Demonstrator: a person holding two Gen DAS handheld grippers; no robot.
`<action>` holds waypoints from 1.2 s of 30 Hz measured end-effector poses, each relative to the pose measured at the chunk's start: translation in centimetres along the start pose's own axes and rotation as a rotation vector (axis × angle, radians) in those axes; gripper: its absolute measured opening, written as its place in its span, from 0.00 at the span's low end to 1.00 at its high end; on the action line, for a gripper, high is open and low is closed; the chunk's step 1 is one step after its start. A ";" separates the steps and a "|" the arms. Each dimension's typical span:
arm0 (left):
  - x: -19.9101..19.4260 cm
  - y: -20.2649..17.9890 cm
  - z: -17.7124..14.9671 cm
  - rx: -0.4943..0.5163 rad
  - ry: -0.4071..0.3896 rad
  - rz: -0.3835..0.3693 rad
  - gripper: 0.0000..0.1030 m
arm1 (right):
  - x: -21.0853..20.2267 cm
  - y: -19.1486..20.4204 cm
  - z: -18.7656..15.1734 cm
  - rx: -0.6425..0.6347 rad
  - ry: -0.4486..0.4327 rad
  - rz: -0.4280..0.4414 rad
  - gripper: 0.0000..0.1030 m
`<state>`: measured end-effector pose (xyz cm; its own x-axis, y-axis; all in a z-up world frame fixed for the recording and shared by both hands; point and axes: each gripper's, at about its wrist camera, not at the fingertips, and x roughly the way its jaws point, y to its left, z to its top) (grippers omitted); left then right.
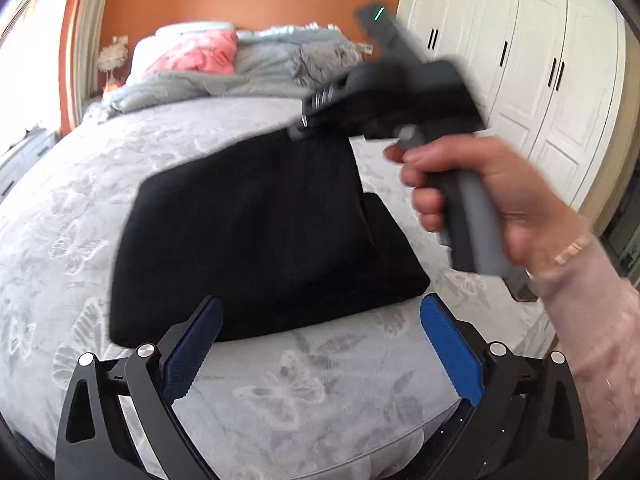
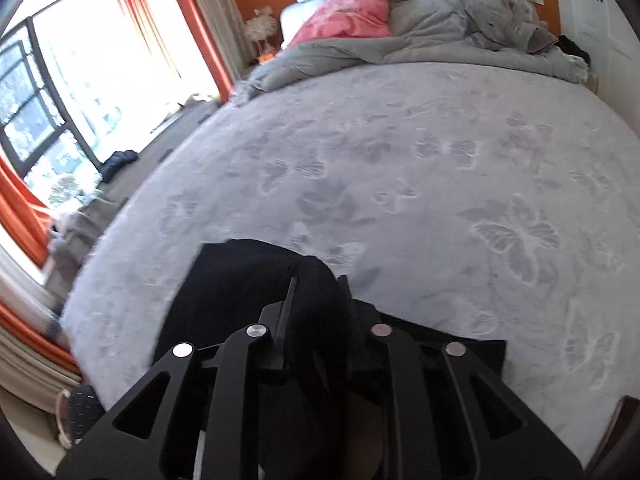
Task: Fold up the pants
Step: 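Fold the held edge over toward the right tool and lower it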
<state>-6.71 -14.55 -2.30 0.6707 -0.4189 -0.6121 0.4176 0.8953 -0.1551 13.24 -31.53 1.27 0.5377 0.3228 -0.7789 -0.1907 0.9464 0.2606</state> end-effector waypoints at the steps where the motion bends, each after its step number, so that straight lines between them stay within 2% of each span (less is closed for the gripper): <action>1: -0.2 -0.3 -0.1 0.036 0.005 0.026 0.95 | 0.8 -1.2 -0.6 0.021 0.044 -0.076 0.28; 2: -0.2 -0.6 -0.3 0.070 0.011 0.060 0.95 | 0.7 -2.3 -1.7 0.051 0.051 -0.115 0.28; 3: -0.2 -0.4 -0.3 0.082 0.016 0.094 0.95 | -0.1 -3.4 -3.1 0.085 0.027 -0.085 0.30; 4: 0.0 0.0 -0.2 0.088 0.020 0.123 0.95 | -1.5 -4.6 -5.1 0.127 -0.007 -0.036 0.43; 5: 0.1 0.5 -0.2 0.089 0.026 0.148 0.95 | -2.4 -5.3 -6.8 0.156 -0.027 -0.022 0.49; 8: 1.1 2.6 0.4 0.047 0.100 0.222 0.95 | -3.1 -5.3 -10.5 0.178 -0.005 0.003 0.51; 10: 2.4 3.7 1.1 -0.004 0.173 0.262 0.95 | -2.0 -5.1 -11.6 0.218 0.027 0.092 0.50; 11: 2.5 4.3 1.3 -0.033 0.200 0.277 0.93 | -1.1 -4.4 -11.5 0.227 0.042 0.106 0.51; 13: 2.5 5.5 1.6 -0.086 0.233 0.274 0.93 | 0.3 -3.5 -11.8 0.216 0.068 0.078 0.53; 15: 2.3 6.2 1.4 -0.137 0.258 0.286 0.93 | 1.0 -2.9 -12.0 0.219 0.052 0.058 0.56; 19: 1.8 6.9 1.0 -0.152 0.270 0.323 0.93 | 1.5 -1.7 -11.5 0.198 0.038 0.020 0.50; 21: 1.9 6.6 1.3 -0.138 0.273 0.349 0.93 | 1.3 -2.0 -11.5 0.214 0.030 0.029 0.34; 22: 2.0 6.7 1.4 -0.133 0.276 0.354 0.93 | 1.1 -2.5 -11.5 0.233 0.030 0.045 0.15; 23: 3.0 7.3 1.4 -0.129 0.279 0.355 0.93 | 1.0 -2.9 -11.5 0.266 0.031 0.104 0.12; 25: 3.4 7.3 1.3 -0.123 0.282 0.368 0.93 | -0.5 -2.7 -11.0 0.255 0.007 0.131 0.12; 28: 3.2 7.1 1.2 -0.122 0.289 0.367 0.93 | -5.3 -1.4 -9.0 0.208 -0.101 0.203 0.12; 29: 3.2 7.1 1.3 -0.122 0.291 0.365 0.93 | -7.2 -1.0 -8.5 0.178 -0.145 0.197 0.12; 31: 3.0 7.0 1.3 -0.121 0.289 0.363 0.93 | -9.2 -1.0 -8.5 0.145 -0.177 0.145 0.13; 32: 2.9 6.9 1.4 -0.116 0.287 0.359 0.93 | -9.2 -1.5 -9.1 0.124 -0.160 0.091 0.14; 34: 2.6 7.1 1.5 -0.118 0.276 0.339 0.93 | -6.7 -2.7 -10.8 0.064 -0.071 -0.047 0.28; 35: 2.4 7.4 1.5 -0.133 0.268 0.314 0.93 | -5.4 -3.8 -11.8 0.078 -0.021 -0.119 0.29; 36: 2.3 7.9 1.6 -0.154 0.265 0.284 0.94 | -4.8 -5.1 -12.8 0.123 0.014 -0.147 0.29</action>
<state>-0.84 -8.70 -3.70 0.5565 -0.1164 -0.8227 0.1289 0.9902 -0.0529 1.14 -38.04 -3.62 0.5408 0.1812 -0.8214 -0.0082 0.9776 0.2103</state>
